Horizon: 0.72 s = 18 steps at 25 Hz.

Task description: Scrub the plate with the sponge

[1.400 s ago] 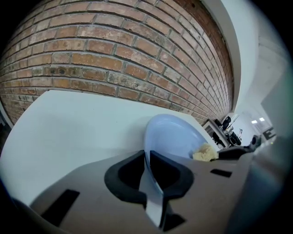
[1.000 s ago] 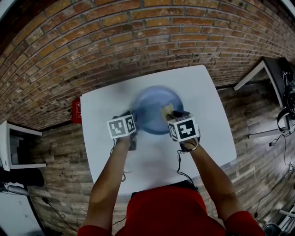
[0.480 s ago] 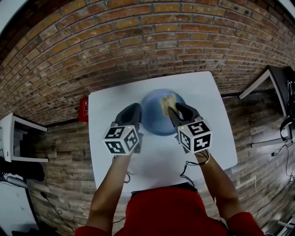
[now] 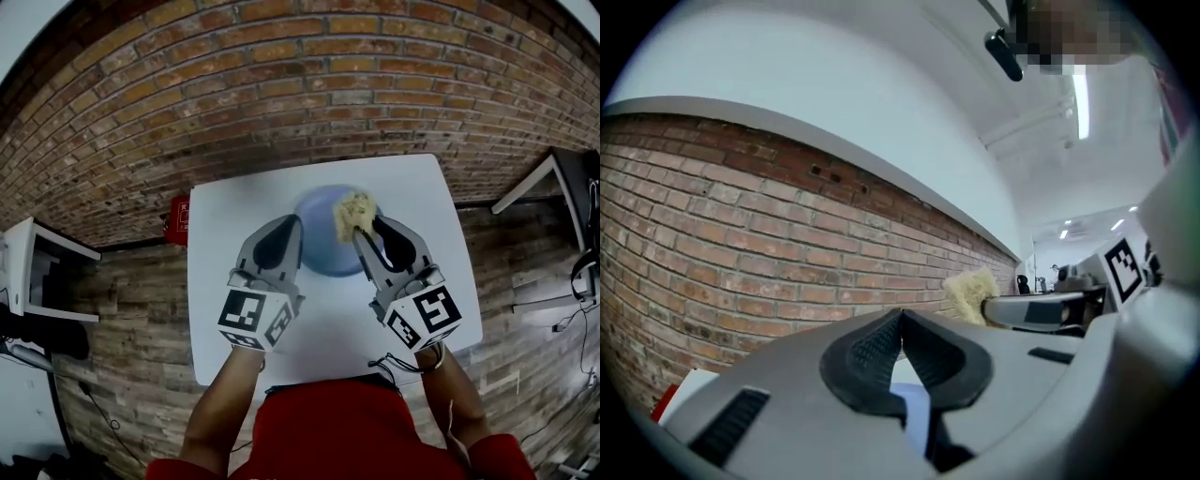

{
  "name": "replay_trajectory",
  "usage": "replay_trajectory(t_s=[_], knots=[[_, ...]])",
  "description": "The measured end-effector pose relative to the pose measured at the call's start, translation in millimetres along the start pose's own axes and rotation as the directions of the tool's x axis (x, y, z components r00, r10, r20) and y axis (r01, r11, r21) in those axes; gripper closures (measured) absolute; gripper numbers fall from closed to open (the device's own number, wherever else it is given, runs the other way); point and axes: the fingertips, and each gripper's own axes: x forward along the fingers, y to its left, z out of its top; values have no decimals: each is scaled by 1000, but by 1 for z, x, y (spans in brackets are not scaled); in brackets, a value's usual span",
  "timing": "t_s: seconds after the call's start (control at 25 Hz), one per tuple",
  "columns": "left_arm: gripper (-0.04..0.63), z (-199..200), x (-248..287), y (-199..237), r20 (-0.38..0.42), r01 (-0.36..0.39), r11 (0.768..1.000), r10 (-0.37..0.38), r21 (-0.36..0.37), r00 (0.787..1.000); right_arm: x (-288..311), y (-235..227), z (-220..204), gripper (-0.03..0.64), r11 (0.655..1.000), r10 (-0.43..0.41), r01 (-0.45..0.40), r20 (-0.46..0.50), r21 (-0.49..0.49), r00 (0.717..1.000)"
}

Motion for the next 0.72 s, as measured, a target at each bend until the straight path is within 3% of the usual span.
replay_trajectory(t_s=[0.44,0.72], knots=[[581,9,-29,-37,38,44,998,-46,49,998,-36,30,11,498,1000,26,-26,61,1,998],[581,6,-36,-48,44,56,998,-58,26,997,-45,40,15,499,999,31,-30,68,-24,997]])
